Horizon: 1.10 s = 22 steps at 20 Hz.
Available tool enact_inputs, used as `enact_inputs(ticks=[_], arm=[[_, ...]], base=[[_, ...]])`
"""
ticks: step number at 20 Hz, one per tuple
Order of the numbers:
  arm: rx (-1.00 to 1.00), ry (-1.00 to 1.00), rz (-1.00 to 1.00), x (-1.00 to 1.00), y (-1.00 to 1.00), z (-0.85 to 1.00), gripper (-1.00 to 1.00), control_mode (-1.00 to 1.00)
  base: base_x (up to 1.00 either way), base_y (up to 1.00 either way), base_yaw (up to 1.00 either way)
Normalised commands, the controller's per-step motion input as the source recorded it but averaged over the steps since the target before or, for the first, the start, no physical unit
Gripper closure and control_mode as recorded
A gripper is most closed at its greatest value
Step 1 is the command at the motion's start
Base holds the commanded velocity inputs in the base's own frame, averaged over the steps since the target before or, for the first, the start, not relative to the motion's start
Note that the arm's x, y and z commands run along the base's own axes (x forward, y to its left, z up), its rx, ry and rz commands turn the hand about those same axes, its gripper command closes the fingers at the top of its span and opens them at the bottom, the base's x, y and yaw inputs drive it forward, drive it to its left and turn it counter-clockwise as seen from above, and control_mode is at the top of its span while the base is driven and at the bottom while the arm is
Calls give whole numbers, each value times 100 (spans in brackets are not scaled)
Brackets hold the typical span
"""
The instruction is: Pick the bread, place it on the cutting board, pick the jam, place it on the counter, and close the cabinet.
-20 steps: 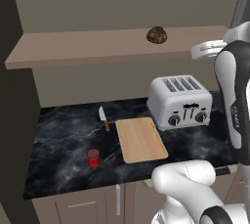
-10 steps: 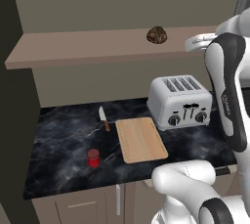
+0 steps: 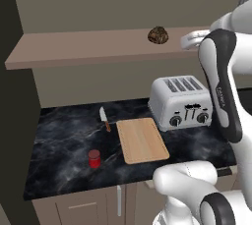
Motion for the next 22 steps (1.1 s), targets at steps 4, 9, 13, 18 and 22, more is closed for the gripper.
enact_inputs(ticks=[4, 9, 13, 18, 22], arm=[[0, 0, 0, 27, 7, 0, -100, -100], [0, 0, 0, 26, 7, 0, -100, -100], [0, 0, 0, 26, 6, 0, -100, -100], [0, 0, 0, 28, 2, 0, -100, -100], [0, 0, 0, 27, 1, 0, -100, -100]], base=[[0, 0, 0], [0, 0, 0], [0, 0, 0], [0, 0, 0], [0, 0, 0]])
